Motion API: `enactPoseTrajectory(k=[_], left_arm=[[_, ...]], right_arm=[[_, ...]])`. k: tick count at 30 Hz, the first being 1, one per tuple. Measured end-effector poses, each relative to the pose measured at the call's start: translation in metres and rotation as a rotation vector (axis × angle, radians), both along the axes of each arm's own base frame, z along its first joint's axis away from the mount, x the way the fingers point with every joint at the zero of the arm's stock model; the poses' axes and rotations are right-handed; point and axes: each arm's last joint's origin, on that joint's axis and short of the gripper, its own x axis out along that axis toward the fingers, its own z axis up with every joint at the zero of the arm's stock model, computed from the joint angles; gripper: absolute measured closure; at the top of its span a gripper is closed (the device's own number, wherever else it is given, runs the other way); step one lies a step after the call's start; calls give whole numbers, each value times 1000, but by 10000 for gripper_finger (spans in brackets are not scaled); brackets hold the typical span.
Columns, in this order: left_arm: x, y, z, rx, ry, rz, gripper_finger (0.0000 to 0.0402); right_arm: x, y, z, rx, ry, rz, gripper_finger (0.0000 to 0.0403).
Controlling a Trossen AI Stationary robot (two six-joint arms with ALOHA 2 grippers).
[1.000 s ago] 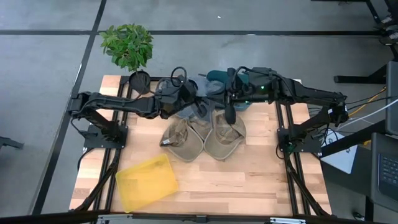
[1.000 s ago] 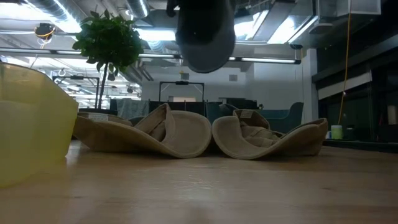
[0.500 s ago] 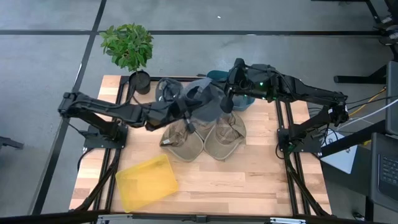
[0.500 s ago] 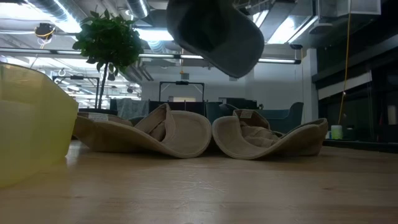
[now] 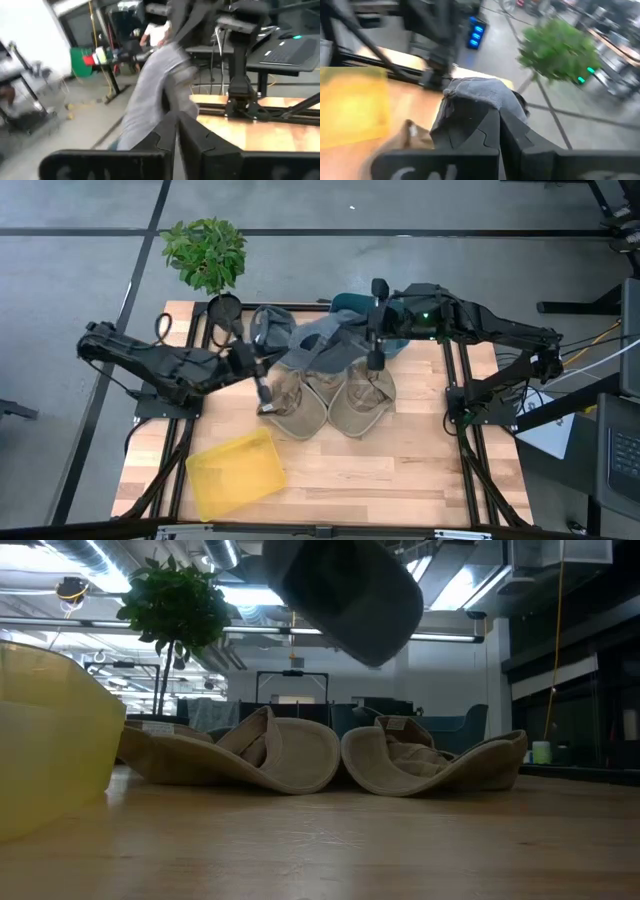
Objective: Pick & Place hat
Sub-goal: Put the bottom gray cap into the blue bin
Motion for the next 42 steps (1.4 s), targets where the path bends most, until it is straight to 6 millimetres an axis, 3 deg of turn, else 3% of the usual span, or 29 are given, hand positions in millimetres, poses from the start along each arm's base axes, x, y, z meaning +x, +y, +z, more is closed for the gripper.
enactPoseTrajectory(k=[5, 8, 15, 23, 26, 32, 42], left_arm=[[-20, 10, -3, -283, -39, -19, 330], [-21, 17, -9, -407, -22, -40, 285], [-6, 30, -17, -544, -12, -43, 179], [6, 48, -26, -917, -33, -77, 90], [10, 52, -28, -899, 5, -107, 70], [13, 52, -26, -611, 92, -220, 58], [22, 49, -20, -631, 29, -343, 59]], right_arm=[[-9, 4, 6, 8, -25, 122, 402], [-11, 6, 8, 15, -34, 164, 402], [-11, 7, 8, 23, -35, 218, 402], [-11, 7, 8, 23, -35, 216, 402], [-11, 7, 8, 23, -35, 216, 402], [-11, 7, 8, 23, -34, 216, 402], [-11, 7, 8, 22, -34, 216, 402]])
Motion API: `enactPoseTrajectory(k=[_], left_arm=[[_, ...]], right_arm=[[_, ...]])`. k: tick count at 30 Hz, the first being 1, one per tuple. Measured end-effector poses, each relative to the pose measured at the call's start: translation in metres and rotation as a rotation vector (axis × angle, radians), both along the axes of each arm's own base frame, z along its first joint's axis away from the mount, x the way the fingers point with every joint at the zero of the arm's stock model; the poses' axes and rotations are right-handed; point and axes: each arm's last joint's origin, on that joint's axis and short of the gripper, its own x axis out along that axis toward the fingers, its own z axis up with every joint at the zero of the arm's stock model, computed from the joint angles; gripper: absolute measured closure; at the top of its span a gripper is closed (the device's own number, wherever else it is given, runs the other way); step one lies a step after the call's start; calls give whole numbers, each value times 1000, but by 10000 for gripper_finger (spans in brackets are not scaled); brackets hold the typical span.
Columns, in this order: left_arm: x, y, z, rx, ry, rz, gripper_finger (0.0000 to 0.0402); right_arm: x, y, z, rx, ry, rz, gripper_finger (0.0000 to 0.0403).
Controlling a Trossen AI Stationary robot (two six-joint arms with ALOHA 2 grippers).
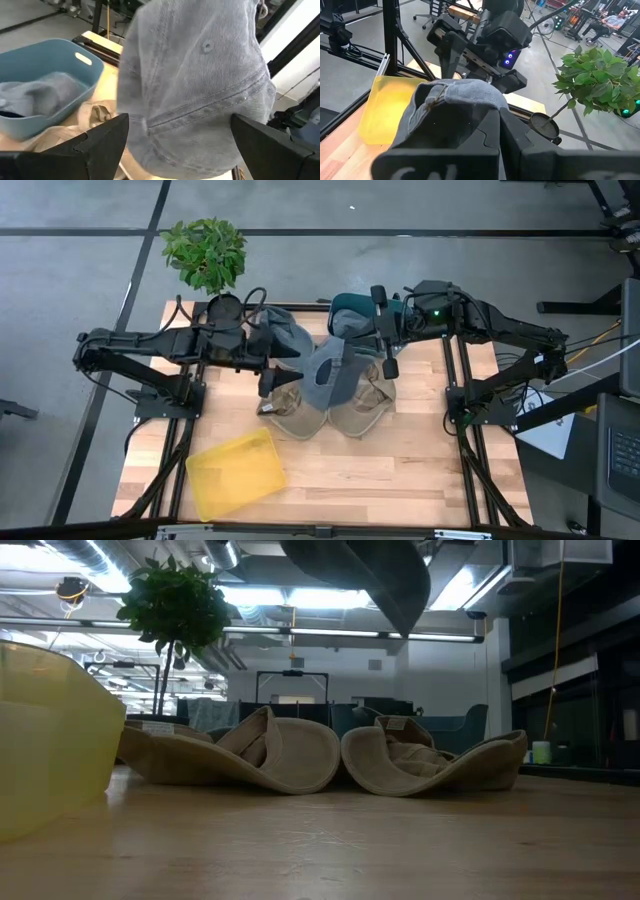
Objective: Pick & Place hat
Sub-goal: Put the bottom gray cap into the blue bin
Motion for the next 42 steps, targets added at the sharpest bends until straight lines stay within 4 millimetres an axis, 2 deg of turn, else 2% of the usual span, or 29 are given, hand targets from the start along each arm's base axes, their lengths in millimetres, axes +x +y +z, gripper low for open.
enactPoseTrajectory(k=[6, 13, 19, 25, 36, 42], left_arm=[[20, 3, -7, -73, -18, -54, 57], [37, 3, -22, -35, 34, -34, 57], [47, 5, -20, 60, -41, 15, 74], [51, 6, -21, 89, -50, 21, 156], [48, 9, -23, 123, -7, 126, 380], [47, 13, -23, 230, 15, 246, 394]], right_arm=[[1, 0, 2, -8, -26, 3, 402], [1, 0, 3, -12, -33, 5, 402], [1, 0, 3, -7, -34, 11, 402], [1, 0, 4, 8, -40, 8, 402], [1, 0, 3, 44, -36, 0, 402], [1, 0, 2, 76, -22, -11, 402]])
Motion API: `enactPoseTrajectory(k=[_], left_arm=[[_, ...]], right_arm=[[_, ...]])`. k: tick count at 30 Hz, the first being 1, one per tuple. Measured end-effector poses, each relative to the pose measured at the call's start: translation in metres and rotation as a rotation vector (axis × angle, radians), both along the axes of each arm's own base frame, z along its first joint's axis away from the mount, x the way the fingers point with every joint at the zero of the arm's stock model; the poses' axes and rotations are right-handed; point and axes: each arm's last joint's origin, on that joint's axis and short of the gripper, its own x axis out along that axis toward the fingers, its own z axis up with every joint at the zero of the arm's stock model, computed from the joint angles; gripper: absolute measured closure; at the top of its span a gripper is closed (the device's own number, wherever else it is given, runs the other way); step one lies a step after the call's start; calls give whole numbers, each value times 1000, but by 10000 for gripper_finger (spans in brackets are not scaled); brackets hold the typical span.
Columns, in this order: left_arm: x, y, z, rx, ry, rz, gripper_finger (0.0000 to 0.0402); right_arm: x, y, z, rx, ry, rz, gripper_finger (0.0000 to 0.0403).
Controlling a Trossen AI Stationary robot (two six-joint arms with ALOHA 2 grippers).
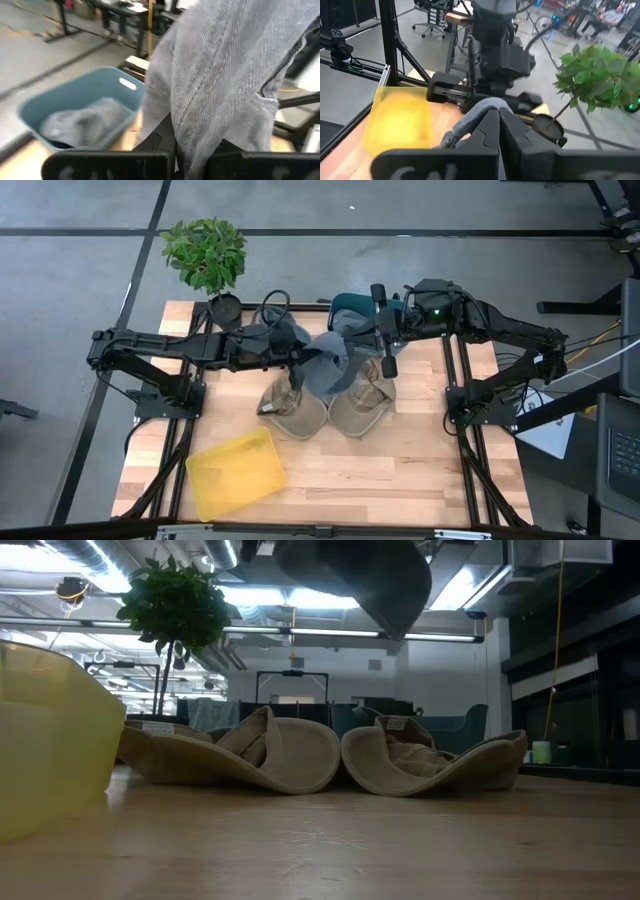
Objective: Pick & Place hat
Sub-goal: Put the bottom gray cap into the blue bin
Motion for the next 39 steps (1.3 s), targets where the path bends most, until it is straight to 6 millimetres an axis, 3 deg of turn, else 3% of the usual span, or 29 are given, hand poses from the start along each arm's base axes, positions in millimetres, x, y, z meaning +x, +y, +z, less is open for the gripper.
enactPoseTrajectory(k=[10, 18, 27, 33, 39], left_arm=[[-7, -5, 5, 306, 99, 178, 395], [-15, -7, 11, 522, 199, 167, 396], [-17, -14, 15, 668, 177, -195, 395], [-15, -15, 20, 687, 110, -249, 395], [-14, -17, 24, 757, 64, -312, 395]], right_arm=[[-2, 0, -8, 99, 94, -36, 372], [-6, -3, -19, 140, 204, -152, 314], [0, -12, -24, 246, 231, -119, 194], [18, -15, -35, 340, 275, -15, 124], [37, -13, -46, 391, 304, 125, 98]])
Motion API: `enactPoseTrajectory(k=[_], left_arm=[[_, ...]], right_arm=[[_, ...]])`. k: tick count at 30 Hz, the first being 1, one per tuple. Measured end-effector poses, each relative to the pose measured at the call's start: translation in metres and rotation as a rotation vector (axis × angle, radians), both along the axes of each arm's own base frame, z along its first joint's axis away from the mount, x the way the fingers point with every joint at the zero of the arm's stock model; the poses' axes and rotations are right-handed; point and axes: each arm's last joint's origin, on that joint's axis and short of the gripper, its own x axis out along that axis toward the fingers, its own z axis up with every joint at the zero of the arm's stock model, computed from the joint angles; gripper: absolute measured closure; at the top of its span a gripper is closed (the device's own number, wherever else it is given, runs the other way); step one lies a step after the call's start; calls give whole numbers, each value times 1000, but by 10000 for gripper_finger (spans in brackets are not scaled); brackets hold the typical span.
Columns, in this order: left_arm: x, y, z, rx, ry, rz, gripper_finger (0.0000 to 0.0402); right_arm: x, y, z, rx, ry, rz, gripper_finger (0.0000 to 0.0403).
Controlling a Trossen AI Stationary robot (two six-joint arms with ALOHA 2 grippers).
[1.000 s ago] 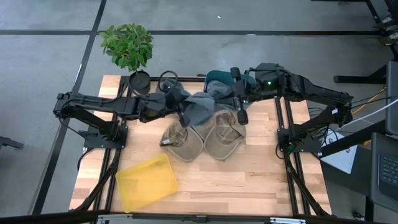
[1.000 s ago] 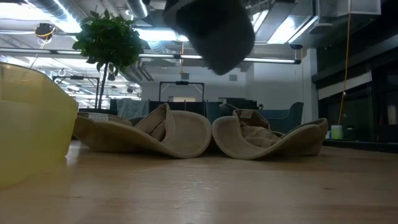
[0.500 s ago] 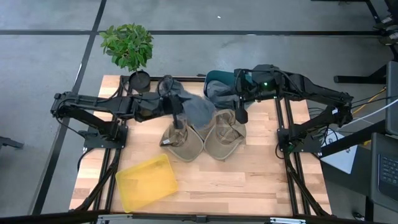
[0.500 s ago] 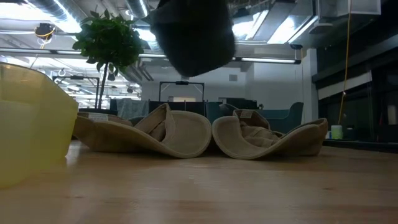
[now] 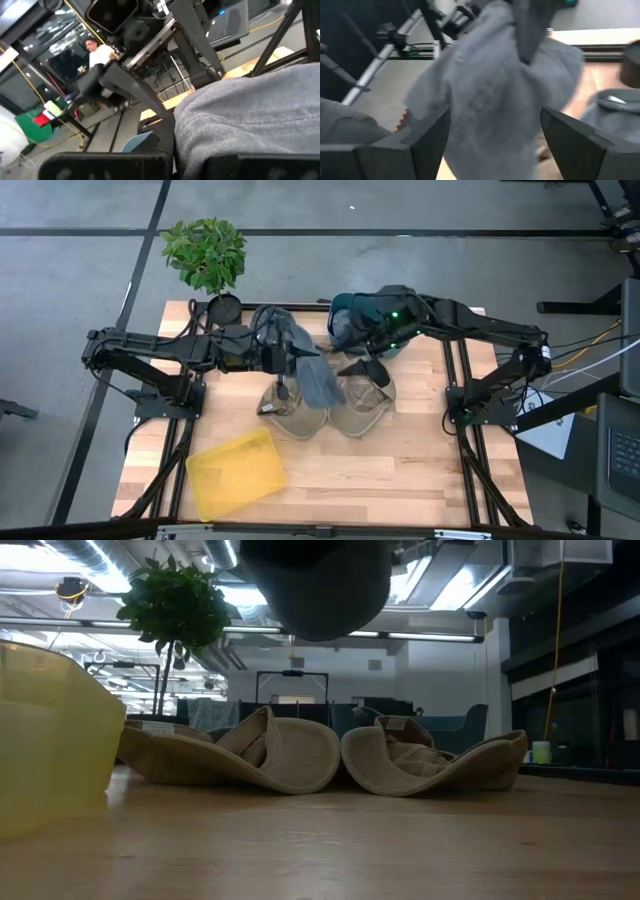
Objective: Pick & Place hat
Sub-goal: Put the bottom gray cap into the blue bin
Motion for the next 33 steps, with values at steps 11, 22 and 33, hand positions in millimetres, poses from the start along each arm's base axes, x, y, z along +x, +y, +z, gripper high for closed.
enactPoseTrajectory(k=[11, 22, 33], left_arm=[[0, -6, 0, 64, 6, -23, 395], [1, -6, 10, 117, -82, -17, 395], [0, -9, 9, 153, -67, 19, 395]], right_arm=[[16, -7, -5, 135, -14, 22, 96], [41, -9, -16, 224, -50, 146, 97], [41, -9, -18, 186, -47, 166, 250]])
